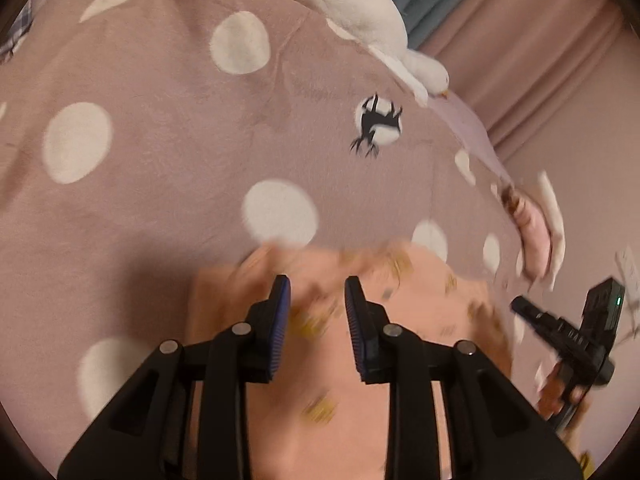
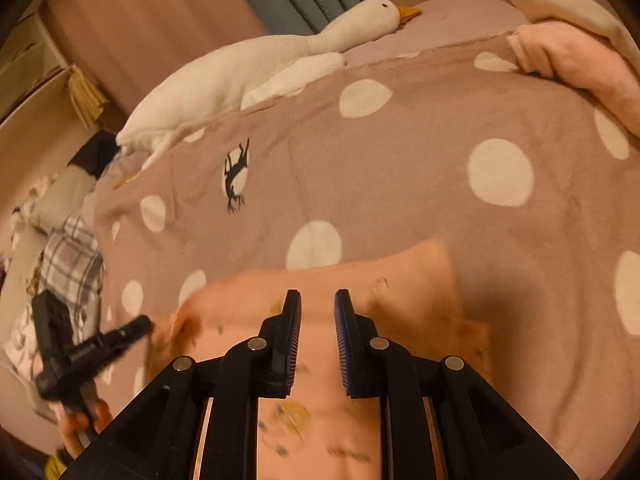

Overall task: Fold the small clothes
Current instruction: 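Open both grippers and release the folded hem onto the shirt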

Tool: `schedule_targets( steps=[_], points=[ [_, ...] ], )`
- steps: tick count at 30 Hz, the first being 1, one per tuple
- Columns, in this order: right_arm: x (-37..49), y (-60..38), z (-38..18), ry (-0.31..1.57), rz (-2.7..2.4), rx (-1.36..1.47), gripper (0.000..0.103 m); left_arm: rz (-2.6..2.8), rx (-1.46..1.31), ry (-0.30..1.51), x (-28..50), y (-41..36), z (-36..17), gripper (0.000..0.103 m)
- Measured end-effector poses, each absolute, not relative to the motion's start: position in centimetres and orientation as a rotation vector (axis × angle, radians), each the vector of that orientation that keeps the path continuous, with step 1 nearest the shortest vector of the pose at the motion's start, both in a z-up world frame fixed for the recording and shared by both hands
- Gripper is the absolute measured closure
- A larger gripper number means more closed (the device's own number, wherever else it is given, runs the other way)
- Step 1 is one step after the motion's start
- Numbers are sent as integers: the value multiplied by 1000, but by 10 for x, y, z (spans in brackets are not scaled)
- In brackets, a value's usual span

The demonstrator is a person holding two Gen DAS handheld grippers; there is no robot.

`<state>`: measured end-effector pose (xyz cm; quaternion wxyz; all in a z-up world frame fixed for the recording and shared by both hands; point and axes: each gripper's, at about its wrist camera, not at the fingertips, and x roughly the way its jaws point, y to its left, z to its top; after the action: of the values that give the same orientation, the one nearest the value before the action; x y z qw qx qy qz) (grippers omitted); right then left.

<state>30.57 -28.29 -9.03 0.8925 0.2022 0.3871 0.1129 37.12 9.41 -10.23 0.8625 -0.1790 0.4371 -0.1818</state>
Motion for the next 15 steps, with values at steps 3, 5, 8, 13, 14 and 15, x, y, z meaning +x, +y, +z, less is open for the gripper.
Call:
schedule_targets(
  steps=[3, 5, 8, 13, 14, 15],
  points=[
    [277, -302, -97, 820, 258, 438, 80, -405, -360, 931, 341, 118, -106, 68],
    [258, -319, -100, 815, 279, 494, 70, -424, -367, 934, 321, 129, -111, 58],
    [248, -320, -103, 825, 273, 526, 57, -442, -366, 941, 295, 138, -120, 43],
    [231, -307, -112, 867, 287, 511, 57, -501, -454, 965, 282, 136, -134, 45],
    [230, -303, -113, 870, 296, 502, 57, -507, -474, 966, 281, 136, -135, 45],
    [230, -298, -115, 878, 302, 490, 57, -513, -491, 967, 281, 136, -135, 45]
  ],
)
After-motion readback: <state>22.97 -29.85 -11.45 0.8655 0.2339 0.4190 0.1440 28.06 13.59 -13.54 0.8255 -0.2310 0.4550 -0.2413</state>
